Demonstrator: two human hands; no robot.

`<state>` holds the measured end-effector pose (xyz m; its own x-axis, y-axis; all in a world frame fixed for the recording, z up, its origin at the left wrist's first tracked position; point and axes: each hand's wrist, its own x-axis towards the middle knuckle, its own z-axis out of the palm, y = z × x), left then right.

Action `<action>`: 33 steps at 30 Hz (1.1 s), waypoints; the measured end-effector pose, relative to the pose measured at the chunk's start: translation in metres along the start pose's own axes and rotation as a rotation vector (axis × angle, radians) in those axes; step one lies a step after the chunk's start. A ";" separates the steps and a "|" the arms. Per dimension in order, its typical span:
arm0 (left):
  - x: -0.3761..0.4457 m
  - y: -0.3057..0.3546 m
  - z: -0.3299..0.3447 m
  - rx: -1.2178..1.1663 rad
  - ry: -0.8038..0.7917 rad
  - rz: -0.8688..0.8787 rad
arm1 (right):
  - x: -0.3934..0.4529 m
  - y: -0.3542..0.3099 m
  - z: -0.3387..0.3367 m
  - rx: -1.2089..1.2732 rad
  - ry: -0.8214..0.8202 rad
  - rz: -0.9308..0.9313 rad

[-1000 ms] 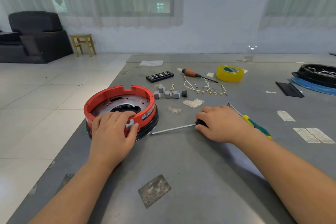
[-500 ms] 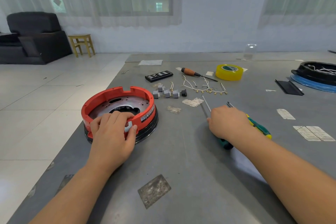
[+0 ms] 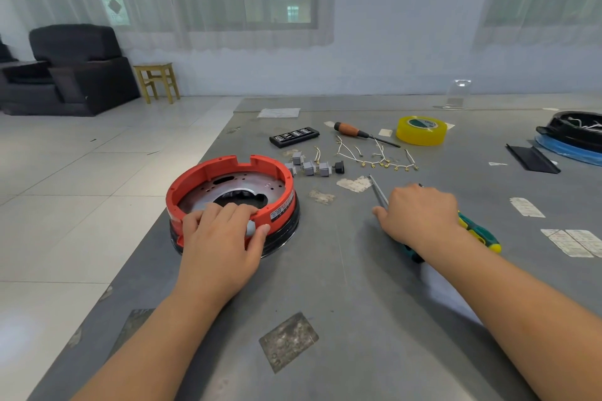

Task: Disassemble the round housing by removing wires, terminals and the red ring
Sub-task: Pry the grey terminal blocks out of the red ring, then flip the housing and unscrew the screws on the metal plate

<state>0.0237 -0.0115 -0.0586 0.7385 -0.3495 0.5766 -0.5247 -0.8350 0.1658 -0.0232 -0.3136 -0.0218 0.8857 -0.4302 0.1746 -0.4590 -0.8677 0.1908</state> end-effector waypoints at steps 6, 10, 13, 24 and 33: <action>-0.005 0.003 -0.003 -0.171 0.155 0.010 | -0.017 -0.024 0.005 -0.013 0.219 -0.165; -0.006 0.012 -0.012 -0.479 0.247 -0.008 | -0.028 -0.048 0.011 0.208 0.195 -0.350; -0.007 0.016 -0.021 -0.778 0.245 -0.082 | -0.034 -0.063 0.016 0.536 0.102 -0.455; 0.005 0.010 -0.027 -1.767 0.251 -0.512 | -0.017 -0.081 0.026 1.704 -0.240 -0.113; 0.010 -0.003 -0.016 -1.891 0.025 -0.782 | -0.008 -0.073 0.028 1.841 -0.336 -0.027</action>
<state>0.0257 -0.0052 -0.0408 0.9813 -0.1921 -0.0089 0.1287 0.6214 0.7729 0.0055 -0.2535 -0.0642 0.9705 -0.2397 -0.0265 -0.0079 0.0782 -0.9969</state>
